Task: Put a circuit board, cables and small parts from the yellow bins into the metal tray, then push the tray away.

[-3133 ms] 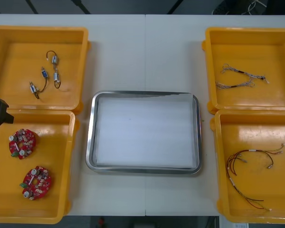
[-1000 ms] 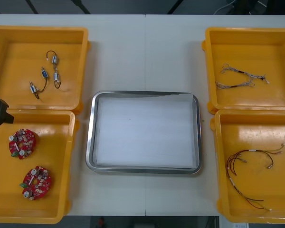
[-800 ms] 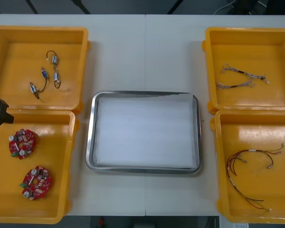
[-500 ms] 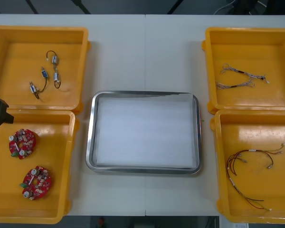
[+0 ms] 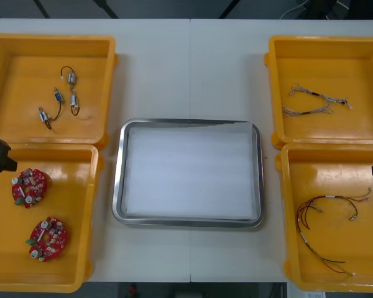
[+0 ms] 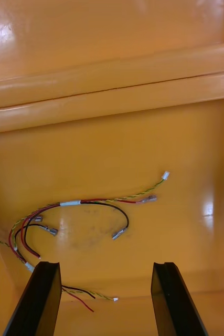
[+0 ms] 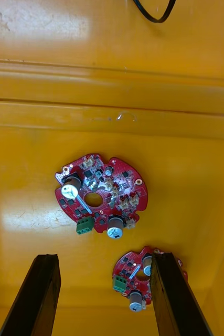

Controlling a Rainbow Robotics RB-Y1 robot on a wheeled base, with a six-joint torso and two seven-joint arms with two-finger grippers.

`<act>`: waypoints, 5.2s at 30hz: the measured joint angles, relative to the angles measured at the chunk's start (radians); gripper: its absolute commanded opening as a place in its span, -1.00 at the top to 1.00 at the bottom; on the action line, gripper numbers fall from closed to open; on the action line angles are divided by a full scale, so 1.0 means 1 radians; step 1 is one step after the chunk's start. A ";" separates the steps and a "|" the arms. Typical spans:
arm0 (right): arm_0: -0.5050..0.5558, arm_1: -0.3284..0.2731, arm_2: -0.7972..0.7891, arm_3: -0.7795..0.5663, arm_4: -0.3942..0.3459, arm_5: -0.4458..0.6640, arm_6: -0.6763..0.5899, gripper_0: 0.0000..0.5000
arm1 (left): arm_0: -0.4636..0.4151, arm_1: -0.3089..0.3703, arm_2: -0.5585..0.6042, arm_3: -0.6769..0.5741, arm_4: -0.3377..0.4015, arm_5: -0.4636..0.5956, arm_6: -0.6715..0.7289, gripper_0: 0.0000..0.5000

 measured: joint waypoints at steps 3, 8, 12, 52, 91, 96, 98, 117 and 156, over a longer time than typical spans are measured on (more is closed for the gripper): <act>0.000 -0.013 0.025 0.000 -0.016 -0.021 0.014 -1.00 | 0.007 0.000 0.000 0.000 0.008 -0.003 0.000 -1.00; 0.000 -0.057 0.079 0.000 -0.039 -0.085 0.237 -1.00 | 0.047 0.000 0.024 0.000 0.026 -0.017 -0.035 -1.00; 0.000 -0.079 0.113 0.000 -0.050 -0.110 0.334 -1.00 | 0.105 0.000 0.060 0.000 0.039 -0.060 -0.191 -1.00; -0.001 -0.144 0.338 0.151 -0.068 -0.405 1.401 -1.00 | 0.164 -0.059 -0.061 0.078 0.044 -0.301 -0.371 -1.00; -0.001 -0.116 0.468 0.209 -0.019 -0.536 1.402 -1.00 | 0.174 -0.059 -0.124 0.122 0.041 -0.372 -0.371 -1.00; -0.001 -0.108 0.468 0.209 -0.017 -0.536 1.401 -1.00 | 0.174 -0.059 -0.124 0.123 0.041 -0.374 -0.371 -1.00; -0.001 -0.106 0.468 0.209 -0.014 -0.536 1.401 -1.00 | 0.174 -0.059 -0.124 0.123 0.041 -0.376 -0.371 -1.00; 0.000 -0.082 0.469 0.210 0.022 -0.536 1.401 -1.00 | 0.174 -0.059 -0.171 0.129 0.043 -0.450 -0.370 -1.00; 0.013 -0.050 0.469 0.212 0.093 -0.532 1.390 1.00 | 0.174 -0.059 -0.176 0.170 0.043 -0.452 -0.370 1.00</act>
